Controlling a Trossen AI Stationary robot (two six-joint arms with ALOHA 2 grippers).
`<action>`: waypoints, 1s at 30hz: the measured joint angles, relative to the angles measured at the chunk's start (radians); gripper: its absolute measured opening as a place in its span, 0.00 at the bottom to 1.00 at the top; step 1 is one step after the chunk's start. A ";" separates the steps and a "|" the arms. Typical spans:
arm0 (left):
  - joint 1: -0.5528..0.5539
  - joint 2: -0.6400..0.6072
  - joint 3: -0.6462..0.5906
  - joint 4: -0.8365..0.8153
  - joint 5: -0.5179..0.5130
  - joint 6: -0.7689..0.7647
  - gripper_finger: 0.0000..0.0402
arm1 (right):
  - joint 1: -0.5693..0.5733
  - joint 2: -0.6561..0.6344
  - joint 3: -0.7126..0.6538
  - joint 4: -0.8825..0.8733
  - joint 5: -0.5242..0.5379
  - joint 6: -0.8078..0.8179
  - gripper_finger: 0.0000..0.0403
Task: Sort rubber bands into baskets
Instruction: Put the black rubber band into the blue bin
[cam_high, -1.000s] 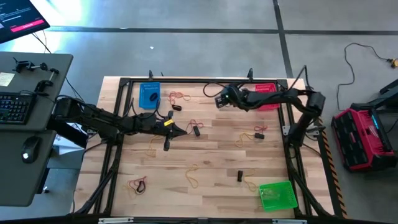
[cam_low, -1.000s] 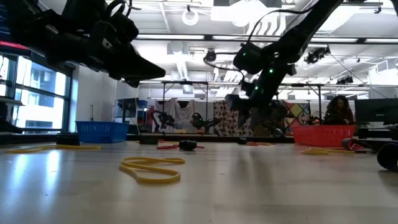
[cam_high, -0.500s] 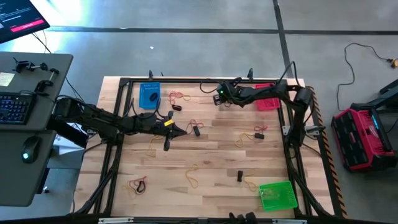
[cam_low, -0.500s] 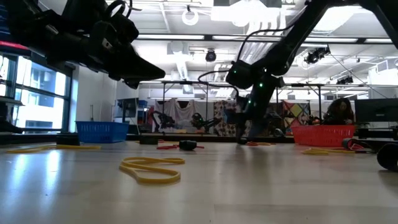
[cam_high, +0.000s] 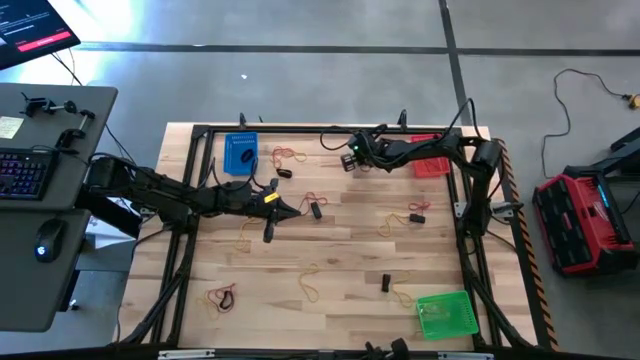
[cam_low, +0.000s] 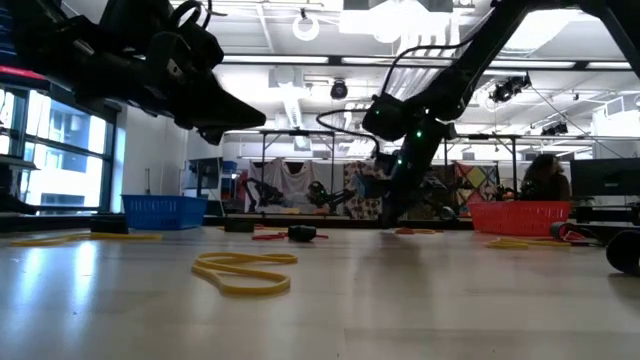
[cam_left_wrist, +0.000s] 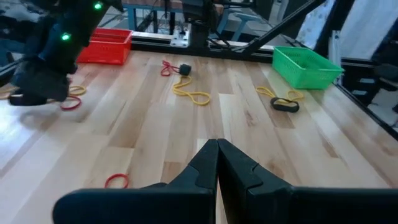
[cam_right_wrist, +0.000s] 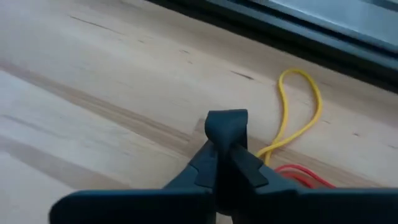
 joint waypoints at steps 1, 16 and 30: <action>0.000 0.000 0.000 0.000 -0.023 0.000 0.00 | 0.004 -0.006 0.000 -0.001 -0.012 -0.005 0.02; -0.001 0.000 0.001 -0.007 -0.202 0.255 0.08 | 0.271 -0.076 -0.001 0.136 -0.186 -0.291 0.00; -0.021 0.000 0.001 -0.035 -0.338 0.235 0.41 | 0.499 -0.076 -0.001 0.283 -0.025 -0.435 0.00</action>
